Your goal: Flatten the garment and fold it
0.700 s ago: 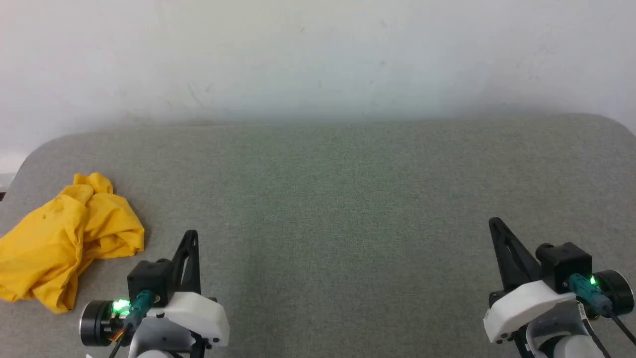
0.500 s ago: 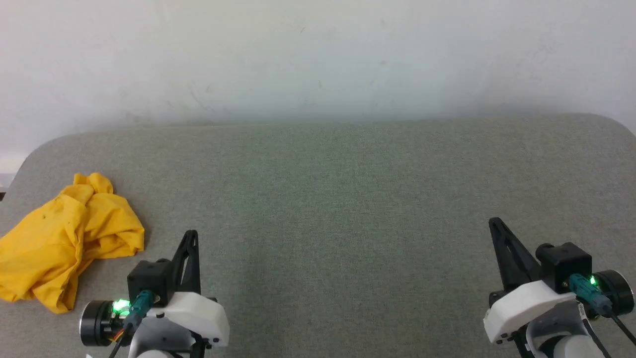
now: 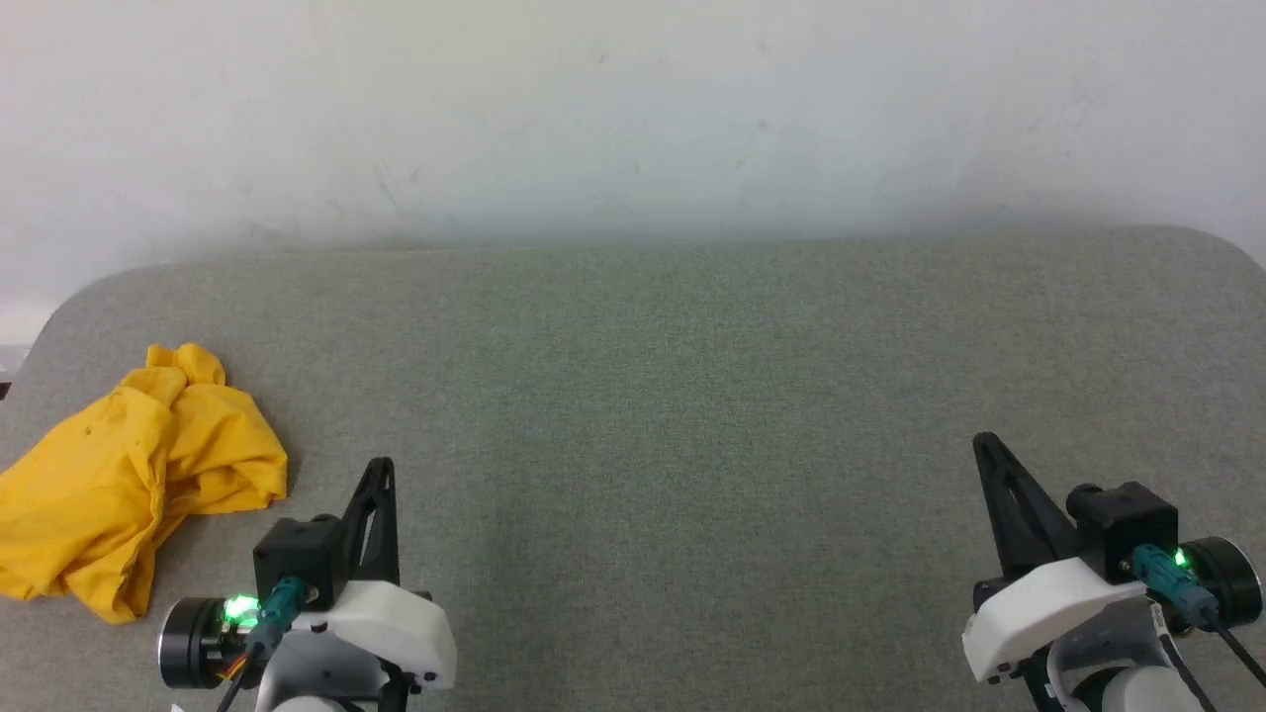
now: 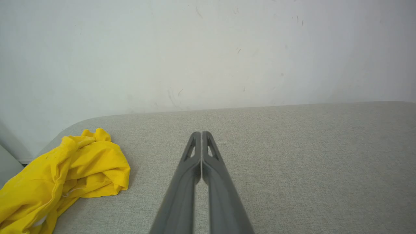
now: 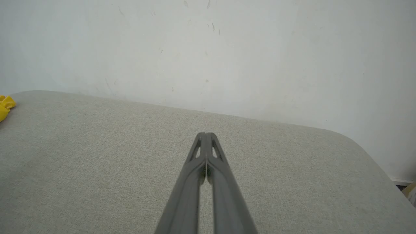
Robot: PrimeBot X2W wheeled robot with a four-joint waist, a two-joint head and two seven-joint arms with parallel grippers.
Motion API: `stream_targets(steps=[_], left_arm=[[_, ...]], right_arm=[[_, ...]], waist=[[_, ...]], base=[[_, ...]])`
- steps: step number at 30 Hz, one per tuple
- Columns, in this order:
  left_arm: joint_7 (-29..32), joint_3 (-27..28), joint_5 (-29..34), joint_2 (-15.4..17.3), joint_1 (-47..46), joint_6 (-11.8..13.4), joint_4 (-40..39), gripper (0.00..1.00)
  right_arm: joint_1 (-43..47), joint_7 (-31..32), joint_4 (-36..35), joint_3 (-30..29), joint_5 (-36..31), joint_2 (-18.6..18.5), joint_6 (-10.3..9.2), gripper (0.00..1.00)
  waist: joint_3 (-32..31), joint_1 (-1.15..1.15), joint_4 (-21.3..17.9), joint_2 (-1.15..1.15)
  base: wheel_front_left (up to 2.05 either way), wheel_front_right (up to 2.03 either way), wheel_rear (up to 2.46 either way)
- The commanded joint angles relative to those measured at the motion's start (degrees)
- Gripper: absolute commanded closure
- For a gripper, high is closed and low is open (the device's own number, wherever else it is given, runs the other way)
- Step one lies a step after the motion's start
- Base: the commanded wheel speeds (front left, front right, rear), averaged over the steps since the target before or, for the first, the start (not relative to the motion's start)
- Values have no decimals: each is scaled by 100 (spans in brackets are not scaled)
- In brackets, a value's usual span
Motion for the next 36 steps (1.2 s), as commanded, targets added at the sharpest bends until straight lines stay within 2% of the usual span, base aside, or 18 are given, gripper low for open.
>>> stream_targets(steps=[1,9,10,36], left_arm=[[2,24,38,-3,-74,-46,2,100],[2,24,38,-3,-74,-46,2,100],[-1,-3,-1,0,2,2,0,0],[-258,-104,-88,0,0,136,149,0]], right_arm=[[-52,3,-32,1,-43,18,-12,100],[-52,3,-32,1,-43,18,-12,100],[1,-1,3,0,2,-1,0,0],[35,-258,-14,-51,153,0,-2,0]], waist=[[0,0,0,0],[0,0,0,0],[0,0,0,0],[7,0,88,0]], base=[[0,0,0],[0,0,0],[0,0,0],[0,0,0]])
